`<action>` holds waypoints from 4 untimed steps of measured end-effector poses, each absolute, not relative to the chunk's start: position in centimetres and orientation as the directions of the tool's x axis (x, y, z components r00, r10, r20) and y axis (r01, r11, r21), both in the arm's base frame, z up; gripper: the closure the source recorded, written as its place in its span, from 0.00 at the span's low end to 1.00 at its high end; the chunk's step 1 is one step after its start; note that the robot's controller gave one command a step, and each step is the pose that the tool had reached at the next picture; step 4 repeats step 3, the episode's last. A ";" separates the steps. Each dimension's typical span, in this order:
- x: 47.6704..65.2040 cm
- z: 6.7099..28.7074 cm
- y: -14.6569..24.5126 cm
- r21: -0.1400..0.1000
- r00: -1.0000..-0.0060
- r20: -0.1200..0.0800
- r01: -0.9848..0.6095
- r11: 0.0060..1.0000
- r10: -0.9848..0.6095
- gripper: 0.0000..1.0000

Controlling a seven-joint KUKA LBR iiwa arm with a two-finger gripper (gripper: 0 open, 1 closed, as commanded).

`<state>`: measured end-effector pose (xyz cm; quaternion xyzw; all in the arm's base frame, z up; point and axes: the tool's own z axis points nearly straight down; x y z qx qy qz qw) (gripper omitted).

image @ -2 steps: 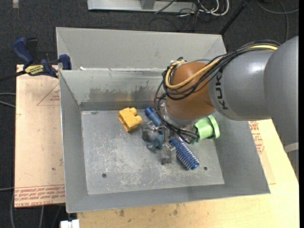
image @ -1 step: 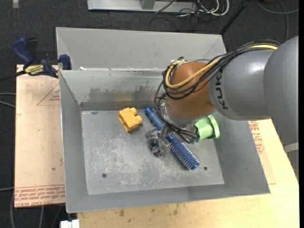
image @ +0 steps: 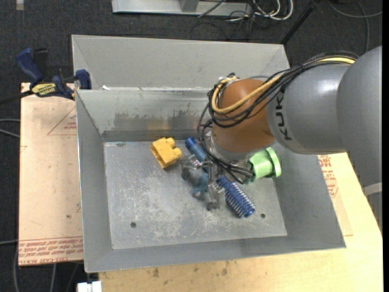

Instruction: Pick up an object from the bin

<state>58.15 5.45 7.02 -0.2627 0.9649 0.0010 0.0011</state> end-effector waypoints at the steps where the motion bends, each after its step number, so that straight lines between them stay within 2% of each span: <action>1: 58.2 7.1 5.4 0.001 -0.862 -0.003 -0.507 0.862 -0.507 1.00; 2: 58.7 12.5 5.4 -0.002 -0.859 -0.009 -0.512 0.859 -0.512 1.00; 3: 56.4 27.4 6.1 -0.006 -0.523 -0.007 -0.852 0.523 -0.852 1.00; 4: 56.4 27.4 6.1 -0.006 -0.523 -0.007 -0.852 0.523 -0.852 1.00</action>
Offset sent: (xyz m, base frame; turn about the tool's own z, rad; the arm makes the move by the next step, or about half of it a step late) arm 0.0000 0.0000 0.0000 0.0000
